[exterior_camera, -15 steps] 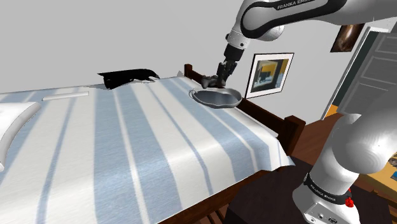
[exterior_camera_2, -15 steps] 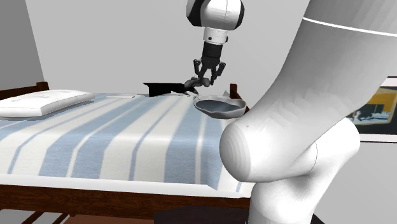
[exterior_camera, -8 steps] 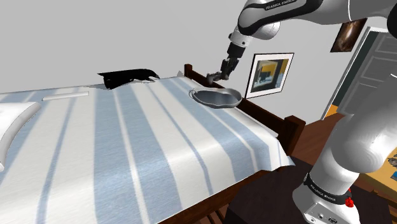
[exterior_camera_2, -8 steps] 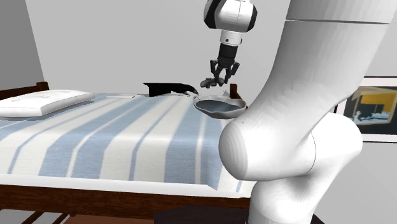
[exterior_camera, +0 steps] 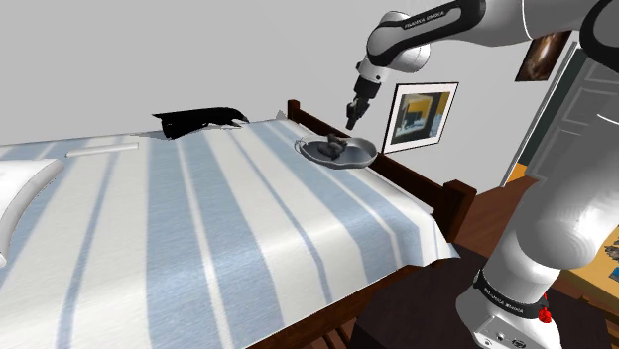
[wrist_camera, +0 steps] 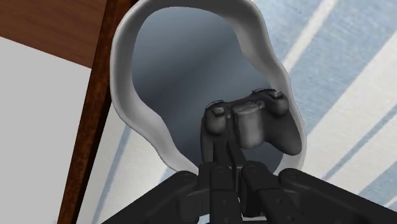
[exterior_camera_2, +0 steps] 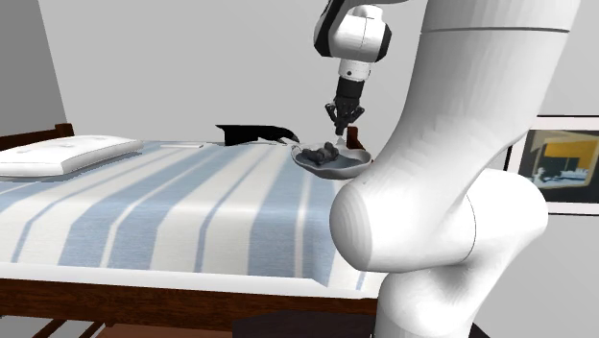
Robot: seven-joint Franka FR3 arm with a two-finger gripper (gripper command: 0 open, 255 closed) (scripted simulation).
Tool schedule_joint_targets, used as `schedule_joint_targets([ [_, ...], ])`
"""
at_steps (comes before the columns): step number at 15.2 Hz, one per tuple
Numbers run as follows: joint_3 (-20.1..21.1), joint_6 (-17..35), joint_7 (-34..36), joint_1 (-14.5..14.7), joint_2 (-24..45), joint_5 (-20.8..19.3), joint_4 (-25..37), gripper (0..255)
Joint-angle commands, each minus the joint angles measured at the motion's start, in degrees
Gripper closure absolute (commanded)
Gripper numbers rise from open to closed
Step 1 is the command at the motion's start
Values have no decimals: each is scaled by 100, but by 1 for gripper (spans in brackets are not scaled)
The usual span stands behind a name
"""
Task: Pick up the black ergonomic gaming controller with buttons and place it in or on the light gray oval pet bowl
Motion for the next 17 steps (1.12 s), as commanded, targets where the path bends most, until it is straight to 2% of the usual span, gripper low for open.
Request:
schedule_joint_targets([
  [1,-5,144,-33,1,30,23,-114,255],
  [2,-3,60,-17,0,14,10,-47,255],
  [3,-3,60,-17,0,14,10,-47,0],
  [8,-51,-51,-108,40,1099,777,1018,0],
  [17,10,430,-202,73,1387,927,815,0],
])
